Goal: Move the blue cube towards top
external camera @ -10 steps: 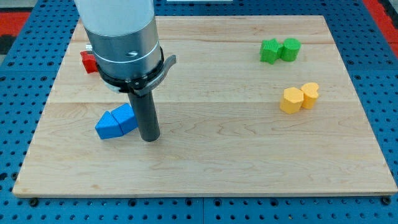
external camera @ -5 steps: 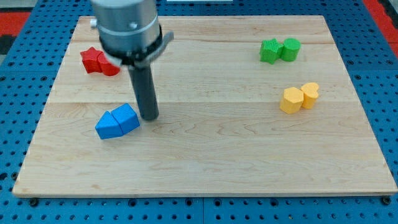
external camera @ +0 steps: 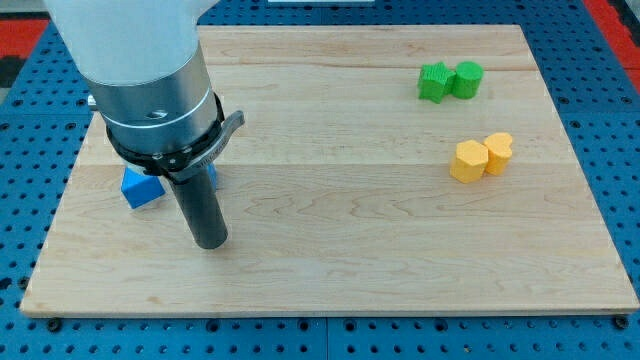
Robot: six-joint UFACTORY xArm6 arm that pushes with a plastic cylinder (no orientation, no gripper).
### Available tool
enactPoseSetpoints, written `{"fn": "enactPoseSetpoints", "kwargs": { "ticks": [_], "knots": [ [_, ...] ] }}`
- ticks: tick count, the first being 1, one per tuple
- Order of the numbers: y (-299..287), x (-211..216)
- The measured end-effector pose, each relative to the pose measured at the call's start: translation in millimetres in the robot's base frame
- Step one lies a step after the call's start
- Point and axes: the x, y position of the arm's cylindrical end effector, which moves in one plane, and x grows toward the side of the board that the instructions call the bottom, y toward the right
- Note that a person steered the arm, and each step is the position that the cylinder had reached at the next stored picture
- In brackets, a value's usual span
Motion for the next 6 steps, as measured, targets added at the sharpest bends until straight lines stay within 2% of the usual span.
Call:
{"fn": "enactPoseSetpoints", "kwargs": {
  "ticks": [3,4,5,6],
  "knots": [
    [1,-21],
    [74,-19],
    [91,-16],
    [-35,-6]
  ]
}}
